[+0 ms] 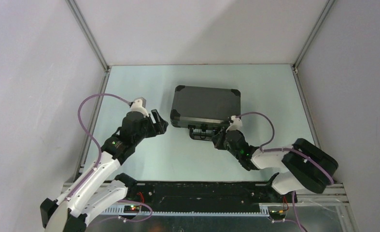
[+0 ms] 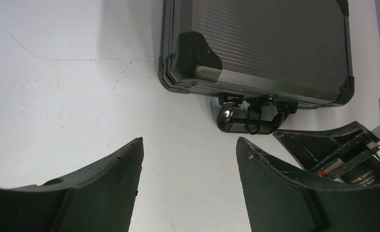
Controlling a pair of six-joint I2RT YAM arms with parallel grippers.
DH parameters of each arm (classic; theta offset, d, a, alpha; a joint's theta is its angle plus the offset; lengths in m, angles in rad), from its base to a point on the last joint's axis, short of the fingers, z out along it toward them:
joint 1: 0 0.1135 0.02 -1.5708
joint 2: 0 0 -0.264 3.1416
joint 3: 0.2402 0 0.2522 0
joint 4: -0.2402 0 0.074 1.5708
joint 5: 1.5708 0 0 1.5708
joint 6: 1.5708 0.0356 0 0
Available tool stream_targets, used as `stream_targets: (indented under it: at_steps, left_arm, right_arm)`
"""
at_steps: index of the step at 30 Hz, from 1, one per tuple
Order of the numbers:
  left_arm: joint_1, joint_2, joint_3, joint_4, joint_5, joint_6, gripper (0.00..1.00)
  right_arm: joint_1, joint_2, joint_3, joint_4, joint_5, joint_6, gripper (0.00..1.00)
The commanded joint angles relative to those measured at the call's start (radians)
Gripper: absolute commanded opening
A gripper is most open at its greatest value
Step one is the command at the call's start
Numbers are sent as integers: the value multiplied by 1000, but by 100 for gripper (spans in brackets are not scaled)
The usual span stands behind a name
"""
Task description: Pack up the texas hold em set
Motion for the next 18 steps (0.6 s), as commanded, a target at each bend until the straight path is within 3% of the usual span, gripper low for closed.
stream_targets:
  at_steps: [1, 9, 18]
  left_arm:
    - [-7, -24, 4, 35, 10, 2, 75]
    - [-8, -20, 2, 35, 19, 1, 75]
    - [-8, -24, -1, 34, 18, 1, 75]
  right_arm:
    - [9, 91, 32, 224, 30, -5, 0]
    - [16, 168, 58, 287, 64, -38, 0]
    - [27, 207, 133, 112, 131, -12, 0]
